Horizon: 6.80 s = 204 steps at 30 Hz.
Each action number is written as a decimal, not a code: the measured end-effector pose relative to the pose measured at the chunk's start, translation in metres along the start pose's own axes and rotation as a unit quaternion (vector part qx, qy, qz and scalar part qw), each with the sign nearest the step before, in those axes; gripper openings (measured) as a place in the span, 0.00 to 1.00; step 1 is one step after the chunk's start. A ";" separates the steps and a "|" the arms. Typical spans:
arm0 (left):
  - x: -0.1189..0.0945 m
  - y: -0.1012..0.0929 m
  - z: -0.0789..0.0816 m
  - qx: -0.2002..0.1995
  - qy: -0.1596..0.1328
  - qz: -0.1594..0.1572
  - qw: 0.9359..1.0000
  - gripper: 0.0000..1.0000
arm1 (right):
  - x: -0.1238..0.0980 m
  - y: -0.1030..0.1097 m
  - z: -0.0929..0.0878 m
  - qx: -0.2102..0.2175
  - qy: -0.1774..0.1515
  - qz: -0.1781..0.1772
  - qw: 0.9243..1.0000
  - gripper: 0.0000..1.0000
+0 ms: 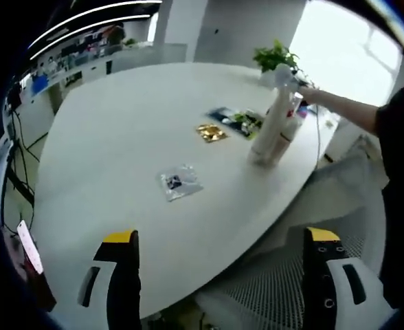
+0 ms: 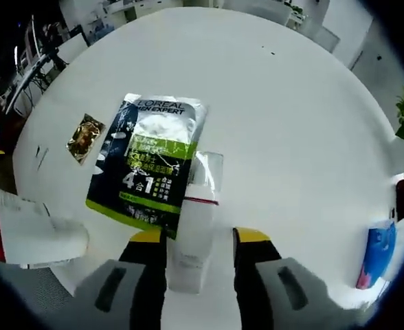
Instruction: Arrange the skincare products in the storage area until every visible bottle or jar stands upright without overlapping.
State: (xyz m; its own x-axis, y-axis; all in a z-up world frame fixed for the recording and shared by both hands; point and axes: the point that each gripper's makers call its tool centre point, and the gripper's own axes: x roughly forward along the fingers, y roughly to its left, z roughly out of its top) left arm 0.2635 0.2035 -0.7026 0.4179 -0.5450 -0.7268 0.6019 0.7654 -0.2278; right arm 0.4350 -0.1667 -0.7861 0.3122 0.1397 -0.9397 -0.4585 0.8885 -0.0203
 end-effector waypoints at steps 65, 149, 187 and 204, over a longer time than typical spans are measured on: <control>-0.033 -0.063 0.103 0.007 -0.232 -0.112 0.966 0.72 | -0.233 0.150 0.052 -0.027 -0.384 0.106 0.917 0.18; -0.018 -0.104 0.127 -0.008 -0.241 -0.281 0.929 0.17 | -0.167 0.313 0.038 -0.114 -0.355 0.270 0.888 0.31; 0.016 -0.091 0.135 -0.109 -0.259 -0.218 0.935 0.29 | -0.141 0.287 0.033 -0.126 -0.341 0.098 0.926 0.21; 0.033 -0.084 0.130 -0.190 -0.264 -0.175 0.929 0.22 | -0.142 0.279 0.041 -0.199 -0.346 -0.002 0.917 0.22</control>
State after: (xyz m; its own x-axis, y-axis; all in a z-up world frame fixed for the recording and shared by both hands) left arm 0.3146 0.0767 -0.6230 0.5775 -0.7986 -0.1694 0.5221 0.5209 -0.6754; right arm 0.2964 0.0793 -0.6443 0.7048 0.5031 -0.5001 -0.6802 0.6794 -0.2752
